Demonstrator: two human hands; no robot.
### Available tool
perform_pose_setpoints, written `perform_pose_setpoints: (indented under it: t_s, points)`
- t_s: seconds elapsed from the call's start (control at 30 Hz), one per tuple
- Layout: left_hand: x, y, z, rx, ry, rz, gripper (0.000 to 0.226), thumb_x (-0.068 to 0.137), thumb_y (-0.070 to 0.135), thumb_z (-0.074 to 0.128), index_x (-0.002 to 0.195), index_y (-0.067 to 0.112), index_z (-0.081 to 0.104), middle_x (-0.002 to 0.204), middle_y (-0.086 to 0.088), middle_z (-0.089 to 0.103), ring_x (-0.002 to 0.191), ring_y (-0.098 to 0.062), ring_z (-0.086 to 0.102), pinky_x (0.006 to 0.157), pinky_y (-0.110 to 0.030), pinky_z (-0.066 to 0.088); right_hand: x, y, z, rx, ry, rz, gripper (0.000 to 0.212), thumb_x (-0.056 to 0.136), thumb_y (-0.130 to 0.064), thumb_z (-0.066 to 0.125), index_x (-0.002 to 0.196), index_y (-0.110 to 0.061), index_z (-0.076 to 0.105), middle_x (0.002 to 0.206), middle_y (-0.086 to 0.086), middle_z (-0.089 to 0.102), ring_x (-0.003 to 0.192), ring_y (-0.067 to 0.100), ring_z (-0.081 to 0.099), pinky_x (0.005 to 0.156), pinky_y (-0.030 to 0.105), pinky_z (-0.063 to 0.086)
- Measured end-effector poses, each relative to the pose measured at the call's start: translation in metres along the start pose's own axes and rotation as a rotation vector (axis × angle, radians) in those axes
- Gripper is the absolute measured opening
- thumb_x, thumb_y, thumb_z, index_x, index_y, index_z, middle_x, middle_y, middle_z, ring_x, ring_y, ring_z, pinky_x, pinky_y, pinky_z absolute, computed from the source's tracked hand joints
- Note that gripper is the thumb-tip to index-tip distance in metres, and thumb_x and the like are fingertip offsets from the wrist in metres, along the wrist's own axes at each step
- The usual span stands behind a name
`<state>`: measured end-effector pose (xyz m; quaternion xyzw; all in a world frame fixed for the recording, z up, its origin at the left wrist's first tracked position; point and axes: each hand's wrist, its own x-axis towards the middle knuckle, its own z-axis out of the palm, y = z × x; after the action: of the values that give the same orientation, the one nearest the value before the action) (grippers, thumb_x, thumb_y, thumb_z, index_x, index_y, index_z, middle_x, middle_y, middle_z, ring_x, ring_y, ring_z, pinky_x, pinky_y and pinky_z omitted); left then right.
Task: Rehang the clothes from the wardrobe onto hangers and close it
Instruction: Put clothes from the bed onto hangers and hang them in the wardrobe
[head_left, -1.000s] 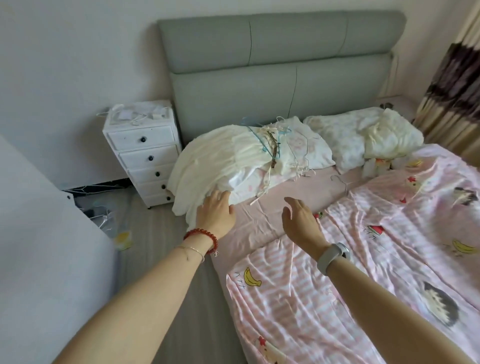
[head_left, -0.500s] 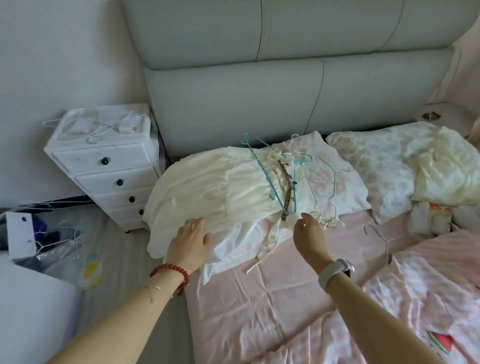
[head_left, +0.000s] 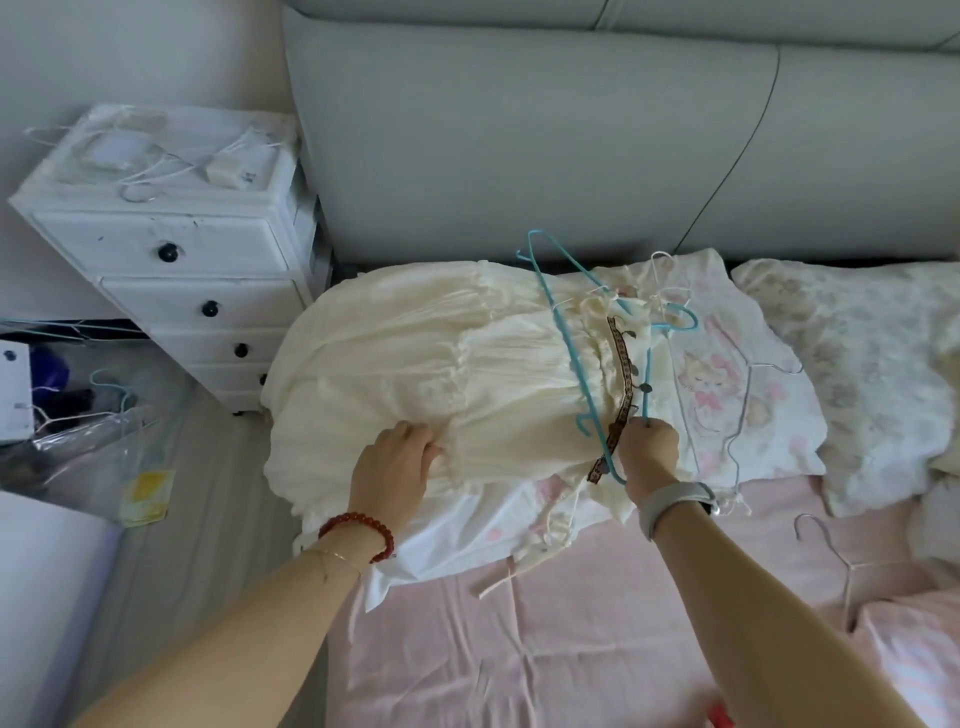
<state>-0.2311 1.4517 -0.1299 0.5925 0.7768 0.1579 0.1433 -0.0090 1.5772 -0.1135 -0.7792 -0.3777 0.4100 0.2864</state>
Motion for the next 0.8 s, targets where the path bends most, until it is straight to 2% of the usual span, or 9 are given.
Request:
perform_pose_setpoints:
  t_s: [0.07,0.17,0.3,0.43,0.53,0.6,0.67,0.73,0.8]
  points:
    - [-0.004,-0.004,-0.007,-0.186,0.081,-0.005,0.021,0.098,0.022,0.040,0.084,0.010,0.051,0.074,0.000,0.051,0.067,-0.021,0.051,0.058,-0.028,0.034,-0.007,0.003,0.001,-0.004,0.098,-0.169,0.023,0.096,-0.013,0.035,0.088,-0.007,0.056,0.074,0.007,0.053,0.065,0.026,0.050,0.056,0.026,0.035]
    - [-0.015,-0.005,-0.031,-0.378,0.165,-0.033,0.020,0.098,0.018,0.039,0.079,0.014,0.044,0.060,0.006,0.043,0.052,-0.009,0.042,0.050,-0.023,0.027,-0.027,0.004,-0.005,0.043,0.156,-0.416,0.025,0.096,-0.015,0.037,0.077,-0.004,0.049,0.059,0.002,0.045,0.055,0.019,0.042,0.051,0.027,0.030]
    - [-0.032,0.000,-0.077,-0.482,0.296,-0.060,0.019,0.097,0.017,0.039,0.079,0.016,0.044,0.058,0.010,0.041,0.051,-0.005,0.043,0.048,-0.017,0.030,-0.063,-0.008,-0.019,0.115,0.147,-0.565,0.036,0.095,-0.020,0.044,0.060,-0.016,0.039,0.050,-0.004,0.037,0.042,0.001,0.042,0.040,0.011,0.029]
    - [-0.057,0.006,-0.147,-0.471,0.473,-0.012,0.017,0.094,0.010,0.048,0.078,0.015,0.048,0.054,0.014,0.039,0.052,0.004,0.046,0.047,-0.011,0.030,-0.105,-0.027,-0.040,0.194,0.138,-0.608,0.042,0.094,-0.022,0.045,0.055,-0.020,0.031,0.050,-0.002,0.032,0.044,0.007,0.031,0.041,0.015,0.025]
    - [-0.082,0.012,-0.200,-0.506,0.572,0.042,0.020,0.092,0.007,0.053,0.073,0.012,0.050,0.049,0.017,0.042,0.052,0.011,0.046,0.049,-0.004,0.032,-0.142,-0.042,-0.058,0.250,0.107,-0.683,0.043,0.094,-0.020,0.046,0.055,-0.019,0.029,0.051,-0.002,0.030,0.043,0.003,0.032,0.042,0.014,0.025]
    - [-0.102,0.017,-0.232,-0.514,0.610,0.082,0.031,0.090,0.009,0.055,0.062,0.015,0.044,0.043,0.012,0.039,0.044,0.003,0.038,0.045,-0.007,0.028,-0.170,-0.051,-0.071,0.273,0.081,-0.758,0.043,0.094,-0.018,0.046,0.055,-0.017,0.028,0.051,-0.001,0.028,0.044,0.003,0.030,0.042,0.014,0.024]
    - [-0.120,0.022,-0.261,-0.484,0.629,0.123,0.038,0.088,0.010,0.059,0.055,0.009,0.041,0.043,0.008,0.031,0.044,-0.004,0.028,0.044,-0.012,0.024,-0.197,-0.059,-0.085,0.315,0.051,-0.822,0.043,0.093,-0.015,0.048,0.055,-0.018,0.029,0.051,-0.002,0.028,0.044,0.004,0.029,0.042,0.013,0.024]
    - [-0.137,0.031,-0.291,-0.464,0.657,0.172,0.029,0.086,0.008,0.062,0.060,-0.003,0.053,0.051,-0.009,0.046,0.051,-0.006,0.037,0.051,-0.018,0.034,-0.227,-0.067,-0.101,0.339,0.021,-0.904,0.045,0.093,-0.013,0.050,0.053,-0.022,0.030,0.049,-0.006,0.029,0.044,0.003,0.031,0.043,0.012,0.024]
    - [-0.153,0.042,-0.322,-0.417,0.708,0.242,0.010,0.083,0.007,0.065,0.079,-0.003,0.066,0.074,-0.015,0.062,0.068,-0.020,0.057,0.066,-0.030,0.047,-0.257,-0.075,-0.118,0.307,-0.008,-0.991,0.046,0.092,-0.014,0.052,0.053,-0.026,0.032,0.047,-0.010,0.030,0.043,0.004,0.033,0.043,0.012,0.025]
